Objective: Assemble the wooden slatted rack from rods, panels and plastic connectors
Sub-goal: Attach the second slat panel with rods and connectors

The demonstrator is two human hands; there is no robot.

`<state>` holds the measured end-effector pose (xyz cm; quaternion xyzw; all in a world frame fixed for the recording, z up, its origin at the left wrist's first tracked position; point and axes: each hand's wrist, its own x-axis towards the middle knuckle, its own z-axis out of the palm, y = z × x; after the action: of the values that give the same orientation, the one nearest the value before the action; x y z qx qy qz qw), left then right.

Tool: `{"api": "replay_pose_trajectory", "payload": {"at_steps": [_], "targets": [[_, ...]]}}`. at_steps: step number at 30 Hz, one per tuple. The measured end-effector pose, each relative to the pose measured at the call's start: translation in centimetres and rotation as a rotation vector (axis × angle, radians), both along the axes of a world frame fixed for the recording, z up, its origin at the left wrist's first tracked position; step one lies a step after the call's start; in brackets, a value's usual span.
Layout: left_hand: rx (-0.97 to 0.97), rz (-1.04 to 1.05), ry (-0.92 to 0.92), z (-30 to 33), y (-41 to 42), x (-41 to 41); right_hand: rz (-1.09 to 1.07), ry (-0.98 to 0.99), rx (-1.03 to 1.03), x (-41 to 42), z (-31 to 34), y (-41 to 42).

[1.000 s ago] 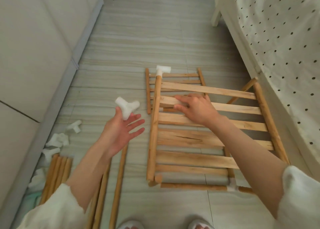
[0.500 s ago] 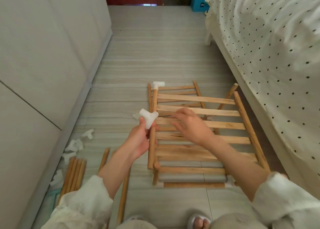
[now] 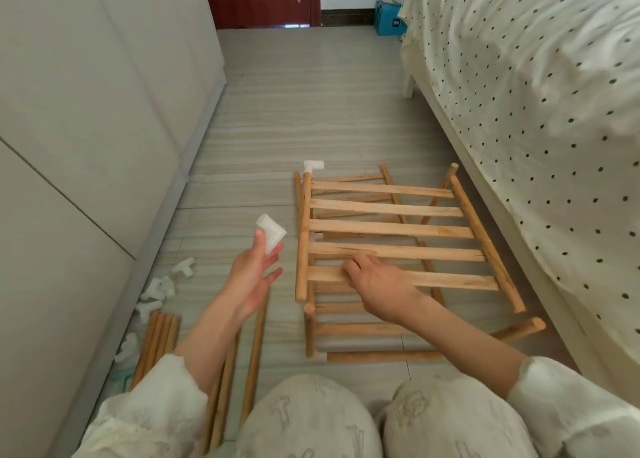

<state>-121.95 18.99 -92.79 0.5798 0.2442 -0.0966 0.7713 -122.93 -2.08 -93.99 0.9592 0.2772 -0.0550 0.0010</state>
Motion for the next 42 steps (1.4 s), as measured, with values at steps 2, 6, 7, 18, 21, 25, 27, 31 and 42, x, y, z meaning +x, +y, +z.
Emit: {"api": "replay_pose_trajectory", "payload": {"at_steps": [2,6,7,18,21,25,27,31,42], "targets": [[-0.001,0.053,-0.069,0.9,0.9,-1.5,-0.076,0.049,0.022,0.3,0.7,-0.1],[-0.024,-0.057,-0.138,2.2,1.3,-4.5,-0.088,0.097,0.043,0.5,1.8,0.2],[-0.016,-0.087,-0.145,2.2,1.1,-5.0,-0.080,0.105,0.046,0.5,1.9,0.3],[0.390,-0.217,-0.199,1.8,0.7,-7.7,-0.079,0.201,0.077,1.4,3.0,0.3],[0.488,-0.212,-0.202,1.3,0.6,-8.6,-0.090,0.204,0.105,1.4,3.0,0.3],[0.483,-0.140,-0.188,0.6,0.3,-9.4,-0.094,0.197,0.132,1.6,2.9,0.4],[0.452,-0.140,-0.196,0.3,0.0,-9.4,-0.097,0.200,0.138,1.7,2.9,0.3],[0.448,-0.202,-0.168,-0.2,-1.0,-9.5,-0.111,0.213,0.145,2.0,3.0,0.2],[0.480,-0.210,-0.180,-0.7,-1.9,-8.7,-0.130,0.221,0.154,1.9,3.2,0.1]]}}
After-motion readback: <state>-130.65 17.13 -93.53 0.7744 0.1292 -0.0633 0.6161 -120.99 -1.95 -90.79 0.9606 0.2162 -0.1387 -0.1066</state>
